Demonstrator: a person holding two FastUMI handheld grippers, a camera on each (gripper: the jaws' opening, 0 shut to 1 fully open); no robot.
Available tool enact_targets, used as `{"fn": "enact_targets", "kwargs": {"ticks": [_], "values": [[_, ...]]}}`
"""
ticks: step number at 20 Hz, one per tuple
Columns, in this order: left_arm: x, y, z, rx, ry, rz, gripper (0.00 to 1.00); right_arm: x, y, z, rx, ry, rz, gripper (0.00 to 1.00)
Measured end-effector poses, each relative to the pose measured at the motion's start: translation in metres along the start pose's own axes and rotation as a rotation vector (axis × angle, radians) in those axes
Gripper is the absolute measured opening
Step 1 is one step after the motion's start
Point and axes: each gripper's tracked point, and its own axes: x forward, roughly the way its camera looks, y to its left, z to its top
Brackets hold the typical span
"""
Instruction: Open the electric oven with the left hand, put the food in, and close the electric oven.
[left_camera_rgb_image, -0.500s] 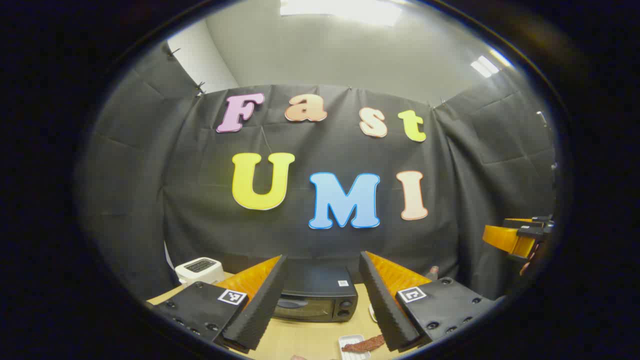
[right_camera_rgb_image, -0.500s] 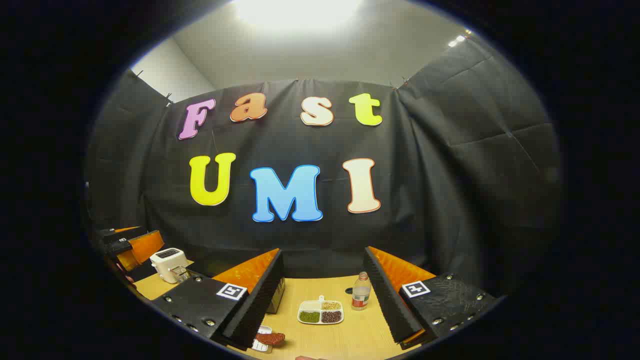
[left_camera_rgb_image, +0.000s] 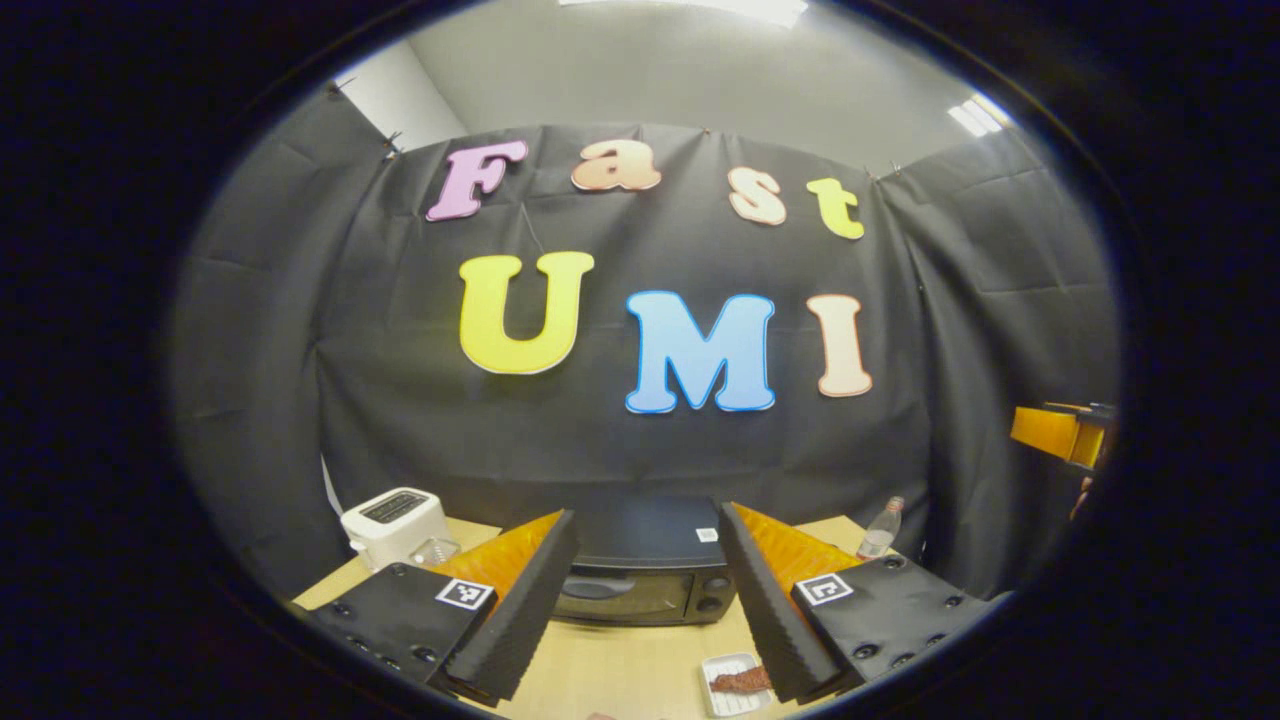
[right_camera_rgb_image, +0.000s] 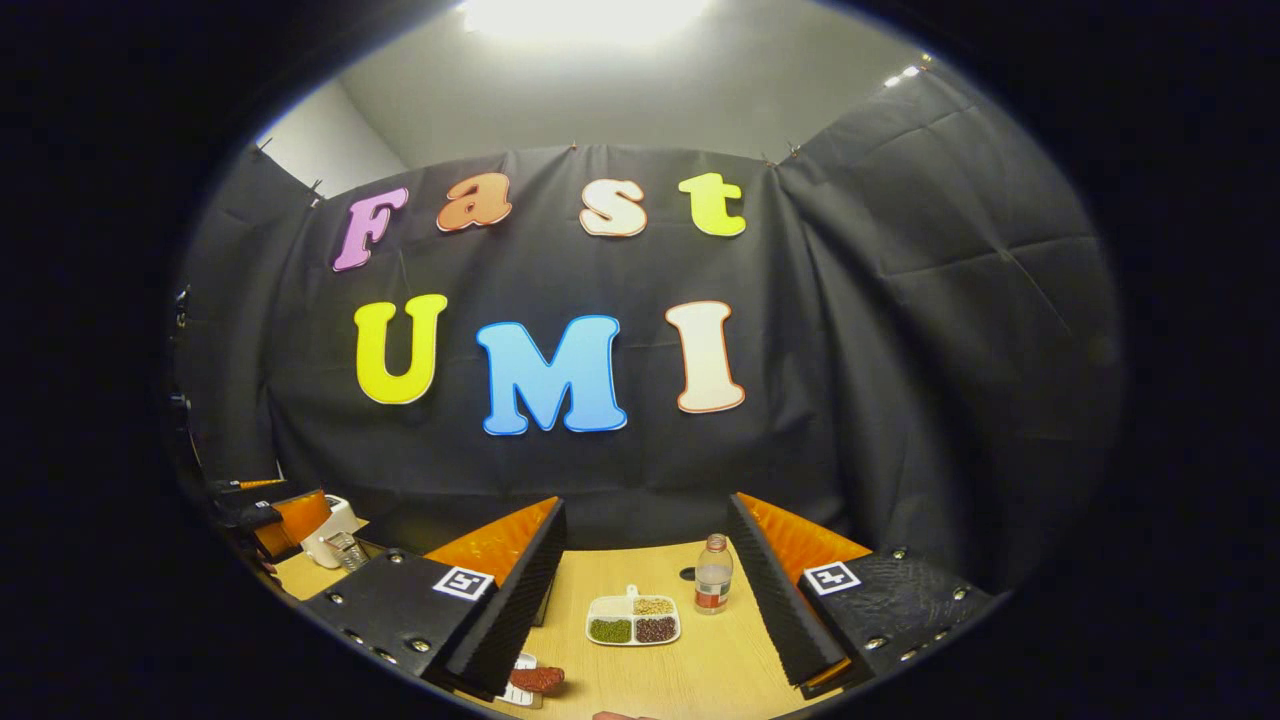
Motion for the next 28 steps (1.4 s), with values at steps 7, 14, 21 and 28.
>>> {"fn": "enact_targets", "kwargs": {"ticks": [7,14,21,28], "values": [[0.076,0.034,-0.084,-0.028,0.172,-0.015,0.97,0.012,0.012,-0.021,-0.029,0.045,-0.054,0.97],[0.135,0.061,-0.134,-0.033,0.265,0.005,0.94,0.028,0.013,-0.042,-0.06,0.096,-0.079,0.97],[0.173,0.074,-0.172,-0.018,0.32,0.011,0.95,0.046,0.019,-0.057,-0.081,0.139,-0.077,0.97],[0.186,0.077,-0.192,0.039,0.344,0.013,0.92,0.048,0.023,-0.063,-0.093,0.15,-0.077,0.97]]}}
